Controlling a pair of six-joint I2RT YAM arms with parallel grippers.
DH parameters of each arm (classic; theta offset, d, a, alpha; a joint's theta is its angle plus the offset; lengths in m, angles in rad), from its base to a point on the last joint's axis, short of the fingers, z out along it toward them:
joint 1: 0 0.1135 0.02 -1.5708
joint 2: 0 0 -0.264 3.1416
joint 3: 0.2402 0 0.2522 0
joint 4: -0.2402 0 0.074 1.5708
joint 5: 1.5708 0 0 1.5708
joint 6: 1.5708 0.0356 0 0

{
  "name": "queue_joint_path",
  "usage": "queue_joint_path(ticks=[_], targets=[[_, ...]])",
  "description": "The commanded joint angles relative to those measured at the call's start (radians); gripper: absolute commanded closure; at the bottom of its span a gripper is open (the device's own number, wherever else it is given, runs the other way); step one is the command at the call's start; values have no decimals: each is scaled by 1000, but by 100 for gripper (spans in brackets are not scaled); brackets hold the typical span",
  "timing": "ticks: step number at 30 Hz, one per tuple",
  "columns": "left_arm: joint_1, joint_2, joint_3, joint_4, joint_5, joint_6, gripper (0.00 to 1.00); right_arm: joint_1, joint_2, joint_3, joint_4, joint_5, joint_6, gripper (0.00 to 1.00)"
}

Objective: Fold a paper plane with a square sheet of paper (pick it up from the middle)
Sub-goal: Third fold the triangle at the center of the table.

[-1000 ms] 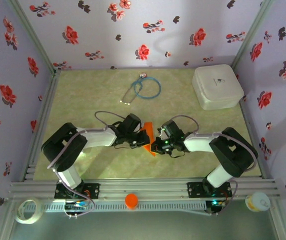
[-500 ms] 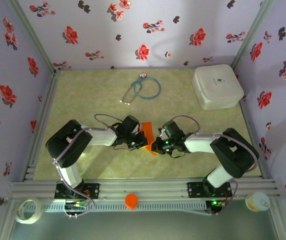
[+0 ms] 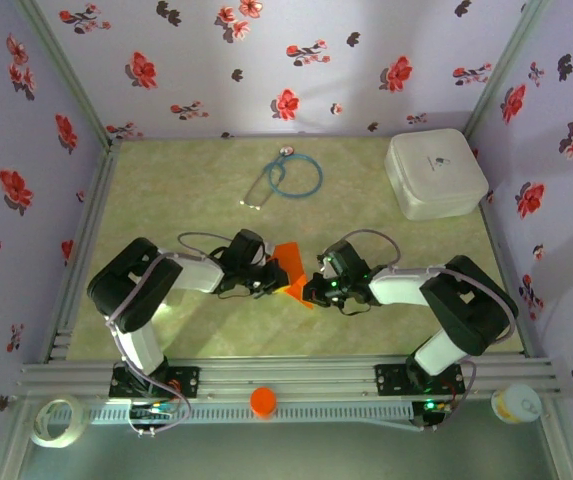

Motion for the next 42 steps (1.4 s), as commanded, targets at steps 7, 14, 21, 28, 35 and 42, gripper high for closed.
queue_joint_path(ticks=[7,14,21,28,35,42], targets=[[76,-24,-49,-56,-85,43,93,-2,41,-26,-118,52,11,100],[86,-37,-45,-78,-78,66,92,-1,43,-26,-116,49,11,100],[112,-59,-60,-96,-87,83,92,0,39,-25,-116,49,12,100],[139,-113,-64,-135,-95,111,92,0,32,-26,-116,47,14,100],[132,-215,-38,-185,-108,127,89,0,29,-23,-106,43,20,100],[65,-172,17,-170,-79,141,89,-1,35,-22,-90,39,29,100]])
